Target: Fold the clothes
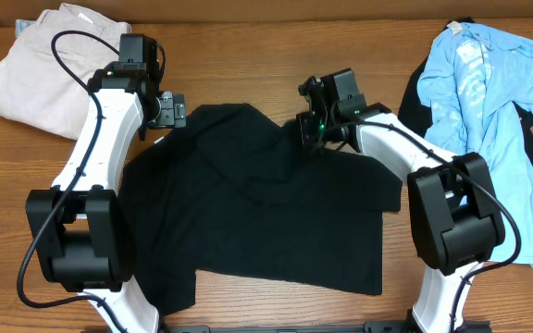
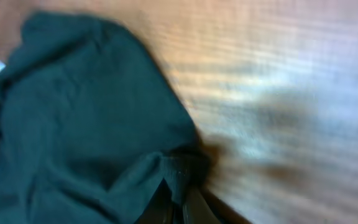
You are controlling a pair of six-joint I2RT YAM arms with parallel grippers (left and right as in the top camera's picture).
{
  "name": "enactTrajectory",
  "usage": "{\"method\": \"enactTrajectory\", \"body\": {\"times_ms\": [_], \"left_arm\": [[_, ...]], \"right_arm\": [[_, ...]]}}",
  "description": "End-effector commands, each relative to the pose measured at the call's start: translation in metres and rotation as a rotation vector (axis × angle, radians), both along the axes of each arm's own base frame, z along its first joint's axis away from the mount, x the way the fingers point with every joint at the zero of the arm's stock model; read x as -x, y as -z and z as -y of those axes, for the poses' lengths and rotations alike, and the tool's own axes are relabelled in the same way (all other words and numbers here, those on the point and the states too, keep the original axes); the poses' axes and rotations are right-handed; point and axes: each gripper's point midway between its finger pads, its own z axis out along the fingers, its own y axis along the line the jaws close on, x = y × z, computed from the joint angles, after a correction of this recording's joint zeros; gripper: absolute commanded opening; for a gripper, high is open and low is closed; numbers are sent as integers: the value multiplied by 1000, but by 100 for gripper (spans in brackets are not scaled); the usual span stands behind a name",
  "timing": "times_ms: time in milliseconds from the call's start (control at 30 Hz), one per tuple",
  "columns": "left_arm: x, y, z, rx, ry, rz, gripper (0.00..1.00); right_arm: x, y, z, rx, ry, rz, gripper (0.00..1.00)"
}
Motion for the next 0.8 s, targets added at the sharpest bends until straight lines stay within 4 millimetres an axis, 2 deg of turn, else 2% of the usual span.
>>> {"method": "enactTrajectory", "body": {"times_ms": [0,133,200,267,400,467,600,700,733,767], "left_arm": [[-9,-13,-2,4,15,35,100],[-17,-25,-4,2,15,66,100],[-20,-31,-4,3,16,82,100],[-23,-35,-3,3,18,92,100],[-23,-35,0,19,25,94,100],[-22,-35,1,23,27,88,99],[-22,-35,1,20,34,87,99],[-22,-35,1,20,34,88,100],[-22,-35,1,21,34,88,100],[-22,-35,1,21,33,88,100]], "right_arm": [[-47,-66,-13,-46,27,179,4],[-87,-130,-16,-69,70,383,4],[-102,-152,-17,-83,92,469,4],[-116,-161,-20,-103,98,536,4],[-143,-151,-27,-122,108,593,4],[-162,-132,-29,-118,117,583,4],[-177,-107,-33,-102,116,542,5],[-178,-91,-33,-87,114,504,8],[-176,-87,-33,-80,114,488,12],[-175,-84,-32,-74,114,472,28]]}}
